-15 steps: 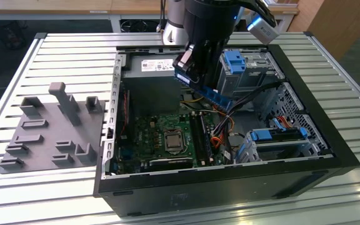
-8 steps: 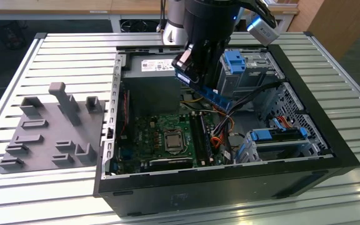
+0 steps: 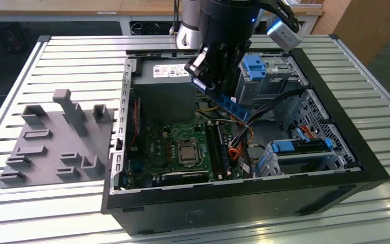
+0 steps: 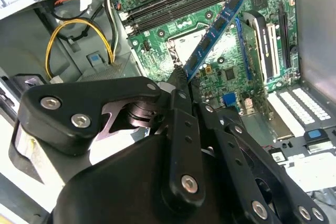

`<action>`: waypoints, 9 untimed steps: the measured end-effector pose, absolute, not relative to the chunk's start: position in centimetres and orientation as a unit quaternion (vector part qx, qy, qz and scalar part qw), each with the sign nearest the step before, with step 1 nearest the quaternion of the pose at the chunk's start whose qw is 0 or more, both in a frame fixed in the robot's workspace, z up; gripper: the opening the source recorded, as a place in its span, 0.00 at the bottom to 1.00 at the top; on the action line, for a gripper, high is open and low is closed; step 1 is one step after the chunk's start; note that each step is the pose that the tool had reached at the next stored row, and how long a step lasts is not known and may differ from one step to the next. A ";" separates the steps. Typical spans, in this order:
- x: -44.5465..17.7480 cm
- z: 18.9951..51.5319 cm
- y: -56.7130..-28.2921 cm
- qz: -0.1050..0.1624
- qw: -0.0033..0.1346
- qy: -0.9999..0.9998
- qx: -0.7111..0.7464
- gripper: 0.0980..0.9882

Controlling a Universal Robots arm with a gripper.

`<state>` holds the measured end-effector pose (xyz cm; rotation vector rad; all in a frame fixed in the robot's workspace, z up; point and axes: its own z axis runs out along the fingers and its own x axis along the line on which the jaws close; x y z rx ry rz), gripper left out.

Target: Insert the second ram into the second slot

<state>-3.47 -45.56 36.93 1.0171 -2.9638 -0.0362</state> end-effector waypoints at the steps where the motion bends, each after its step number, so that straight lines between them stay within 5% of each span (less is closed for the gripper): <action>1: -3.5 36.9 -45.6 -0.012 0.004 -0.947 0.321 0.04; 9: -3.5 36.9 -45.6 -0.011 0.004 -0.959 0.284 0.04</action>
